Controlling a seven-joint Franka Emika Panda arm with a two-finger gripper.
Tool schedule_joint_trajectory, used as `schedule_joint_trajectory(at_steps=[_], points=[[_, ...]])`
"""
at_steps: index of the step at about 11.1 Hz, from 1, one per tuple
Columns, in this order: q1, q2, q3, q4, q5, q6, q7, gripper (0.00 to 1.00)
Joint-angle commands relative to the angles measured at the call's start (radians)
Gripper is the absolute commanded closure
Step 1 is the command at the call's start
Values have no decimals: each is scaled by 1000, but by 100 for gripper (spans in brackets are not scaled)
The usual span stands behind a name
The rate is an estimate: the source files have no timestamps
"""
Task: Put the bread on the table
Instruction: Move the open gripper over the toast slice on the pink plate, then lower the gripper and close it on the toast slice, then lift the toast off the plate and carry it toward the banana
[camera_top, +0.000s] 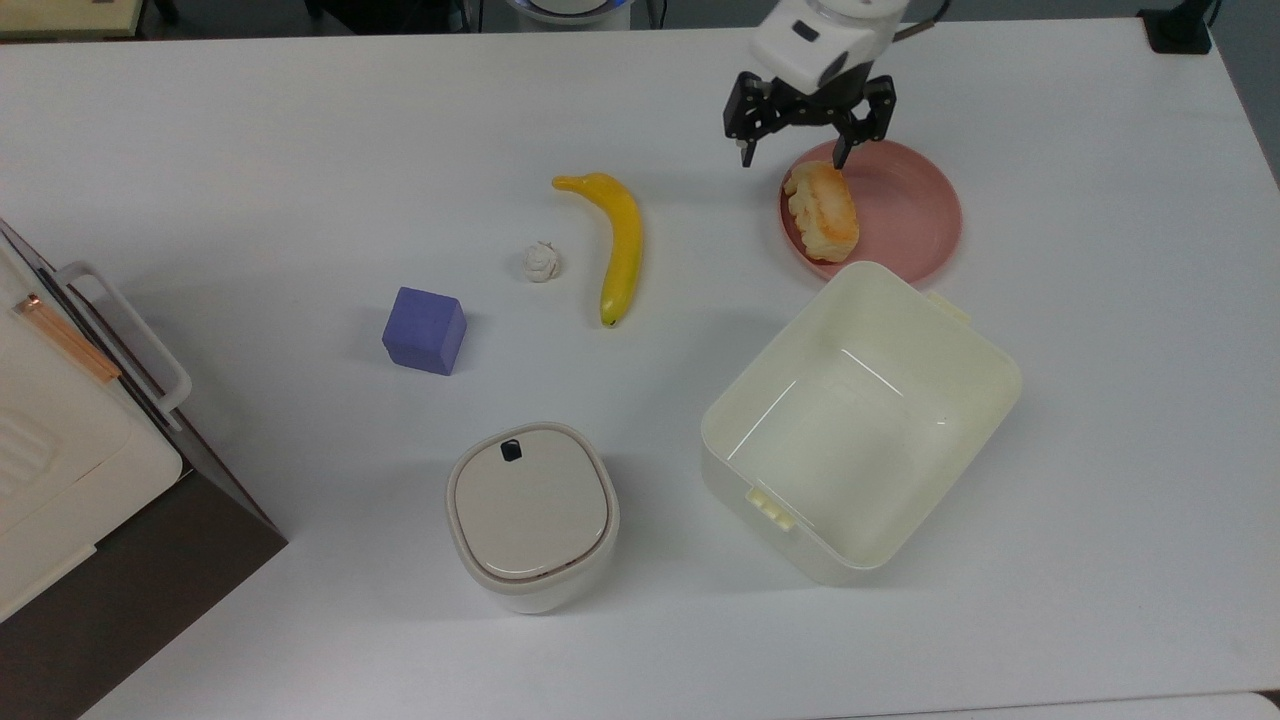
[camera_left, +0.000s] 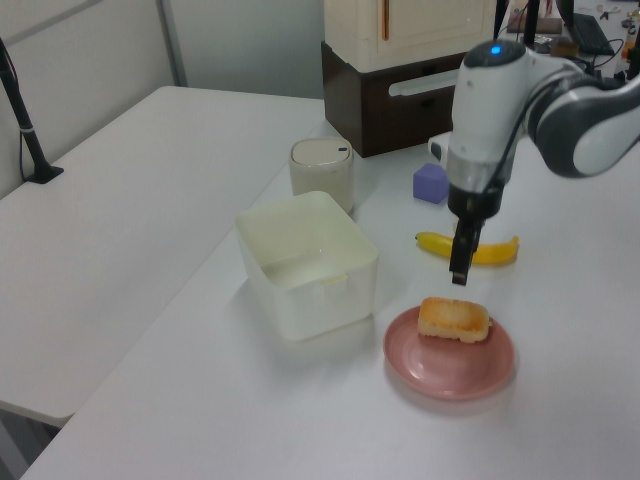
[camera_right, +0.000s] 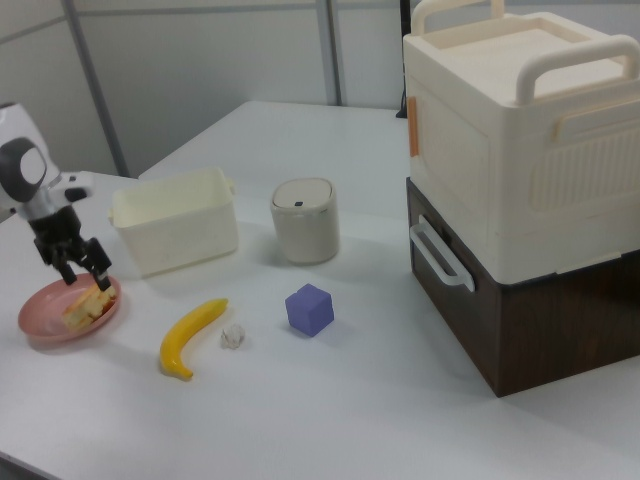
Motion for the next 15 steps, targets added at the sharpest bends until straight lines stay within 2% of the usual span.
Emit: schedule_joint_trajectory(at_steps=[1,3,4,5,6,7,11,12,13,14,15], points=[[77,143,2,47,-168,22,191,0],[91,194,2,95,-178,18,199,0],[92,199,2,101,-179,15,199,8],[92,198,2,101,-182,13,194,61],[91,196,2,102,-196,10,177,97],[82,184,2,104,-199,7,144,100],[75,147,-6,136,-181,-108,15,100],[69,127,-14,156,-143,-144,-51,100],[57,106,-38,188,-65,-204,-167,100],[54,95,-79,257,22,-318,-306,100],[54,95,-119,318,55,-399,-373,100]])
